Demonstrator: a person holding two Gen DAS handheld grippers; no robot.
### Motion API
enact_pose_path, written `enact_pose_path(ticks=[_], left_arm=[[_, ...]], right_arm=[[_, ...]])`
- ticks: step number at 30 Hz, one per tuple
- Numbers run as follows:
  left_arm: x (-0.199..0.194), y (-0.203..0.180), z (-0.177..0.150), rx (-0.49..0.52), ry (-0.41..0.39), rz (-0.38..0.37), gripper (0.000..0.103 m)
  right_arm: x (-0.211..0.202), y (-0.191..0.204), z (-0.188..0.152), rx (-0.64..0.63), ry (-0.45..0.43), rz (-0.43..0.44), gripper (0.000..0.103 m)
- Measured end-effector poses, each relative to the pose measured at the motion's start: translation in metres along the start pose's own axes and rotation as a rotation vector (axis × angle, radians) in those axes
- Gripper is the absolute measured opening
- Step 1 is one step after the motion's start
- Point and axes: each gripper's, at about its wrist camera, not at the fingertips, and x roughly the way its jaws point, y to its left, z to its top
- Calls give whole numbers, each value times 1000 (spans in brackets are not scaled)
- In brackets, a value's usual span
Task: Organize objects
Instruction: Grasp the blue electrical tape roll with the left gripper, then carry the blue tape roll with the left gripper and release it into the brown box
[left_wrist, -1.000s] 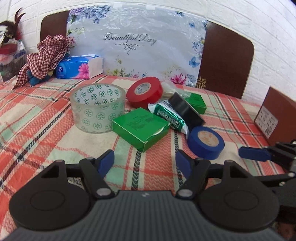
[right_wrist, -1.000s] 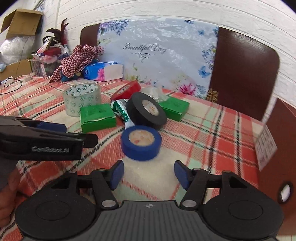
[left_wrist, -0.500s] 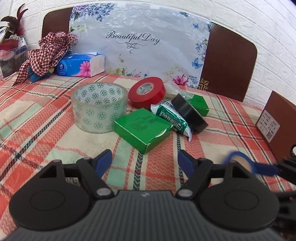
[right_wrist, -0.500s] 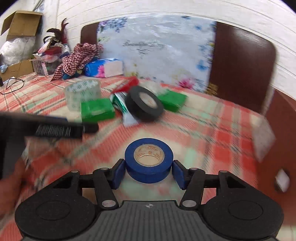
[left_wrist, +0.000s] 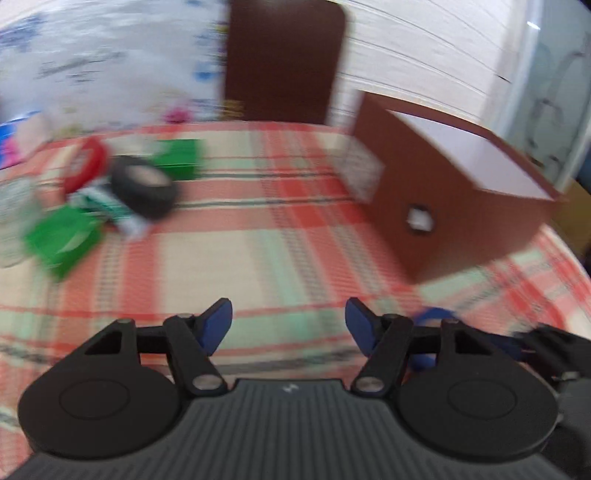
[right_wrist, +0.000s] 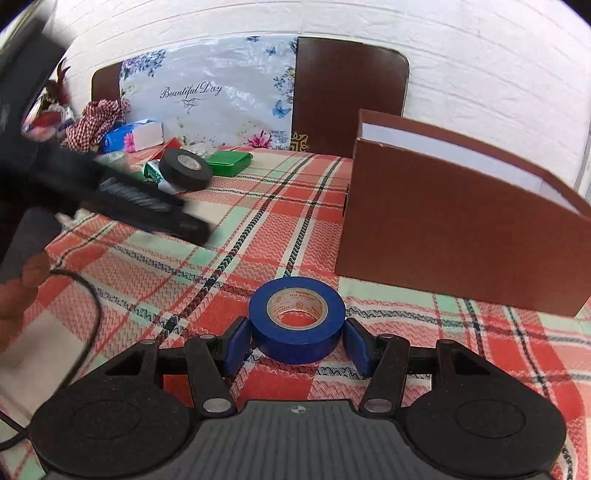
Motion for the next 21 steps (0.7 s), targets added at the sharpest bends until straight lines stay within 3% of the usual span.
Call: enact_pose_path(ticks=[3, 5, 7, 9, 12, 14, 16, 21], left_arm=[[4, -34, 7, 57, 49, -76, 66], [10, -48, 9, 82, 88, -93, 51], [19, -56, 8, 103, 141, -88, 42], [28, -58, 3, 115, 191, -77, 40], [28, -59, -1, 122, 184, -77, 39], [30, -62, 0, 132, 190, -96, 23], [25, -68, 4, 139, 183, -85, 22], [-14, -99, 45, 217, 31, -144, 21]], right_arm=[[0, -3, -1, 16, -5, 10, 55], [0, -6, -2, 33, -7, 22, 55], [0, -8, -3, 40, -11, 29, 55], [2, -9, -3, 47, -14, 36, 56], [4, -11, -4, 54, -16, 51, 57], [5, -11, -4, 54, -21, 60, 55], [0, -11, -4, 53, -47, 57, 55], [-37, -26, 6, 47, -271, -40, 55]])
